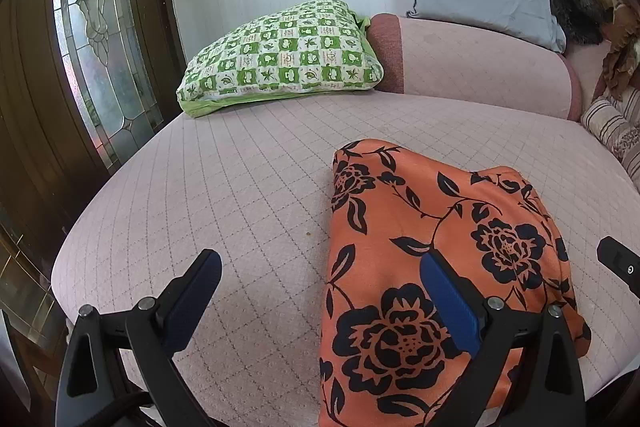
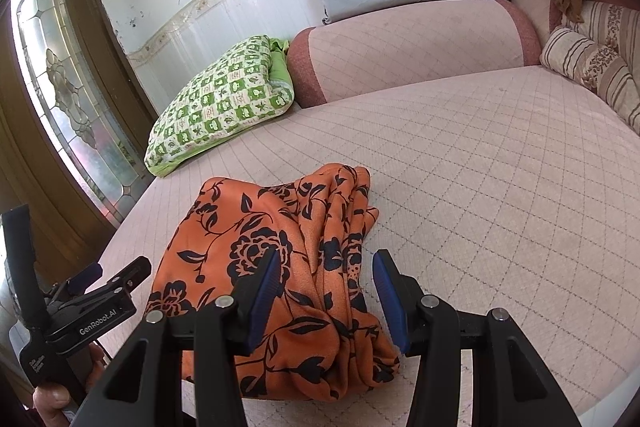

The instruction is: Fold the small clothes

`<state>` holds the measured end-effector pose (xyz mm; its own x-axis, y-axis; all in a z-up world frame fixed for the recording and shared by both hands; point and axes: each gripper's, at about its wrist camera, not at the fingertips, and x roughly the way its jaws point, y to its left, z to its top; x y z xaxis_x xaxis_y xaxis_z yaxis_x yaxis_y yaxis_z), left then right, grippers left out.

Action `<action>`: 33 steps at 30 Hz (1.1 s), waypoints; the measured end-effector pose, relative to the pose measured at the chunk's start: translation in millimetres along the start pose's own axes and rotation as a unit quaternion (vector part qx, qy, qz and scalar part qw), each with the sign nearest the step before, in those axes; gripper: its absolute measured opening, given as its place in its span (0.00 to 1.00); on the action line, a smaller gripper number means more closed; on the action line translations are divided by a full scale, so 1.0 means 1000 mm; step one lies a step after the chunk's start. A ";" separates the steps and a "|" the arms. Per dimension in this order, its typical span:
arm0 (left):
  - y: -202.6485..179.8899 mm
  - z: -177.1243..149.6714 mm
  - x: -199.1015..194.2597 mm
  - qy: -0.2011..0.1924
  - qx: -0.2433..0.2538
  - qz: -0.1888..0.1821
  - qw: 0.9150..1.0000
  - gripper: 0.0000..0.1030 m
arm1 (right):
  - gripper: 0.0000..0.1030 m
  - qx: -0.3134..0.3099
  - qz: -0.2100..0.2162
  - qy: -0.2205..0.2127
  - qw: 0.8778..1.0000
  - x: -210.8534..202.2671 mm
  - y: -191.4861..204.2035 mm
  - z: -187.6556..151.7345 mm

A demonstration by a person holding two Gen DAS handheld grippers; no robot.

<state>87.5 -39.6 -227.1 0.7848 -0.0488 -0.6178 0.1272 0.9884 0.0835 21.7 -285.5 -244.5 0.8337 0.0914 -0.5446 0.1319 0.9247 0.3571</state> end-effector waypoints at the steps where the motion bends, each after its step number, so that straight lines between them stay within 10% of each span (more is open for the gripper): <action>1: 0.000 0.000 0.000 0.001 0.000 -0.001 1.000 0.96 | 0.50 0.000 0.000 0.000 1.000 0.000 -0.001 0.001; 33: -0.008 -0.002 0.002 0.012 0.006 -0.021 1.000 0.96 | 0.50 -0.005 0.003 0.006 1.000 0.003 0.002 -0.002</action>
<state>86.8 -47.2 -230.8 0.7638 -0.0858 -0.6397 0.1666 0.9837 0.0670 23.2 -283.2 -246.7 0.8277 0.1011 -0.5519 0.1217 0.9279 0.3525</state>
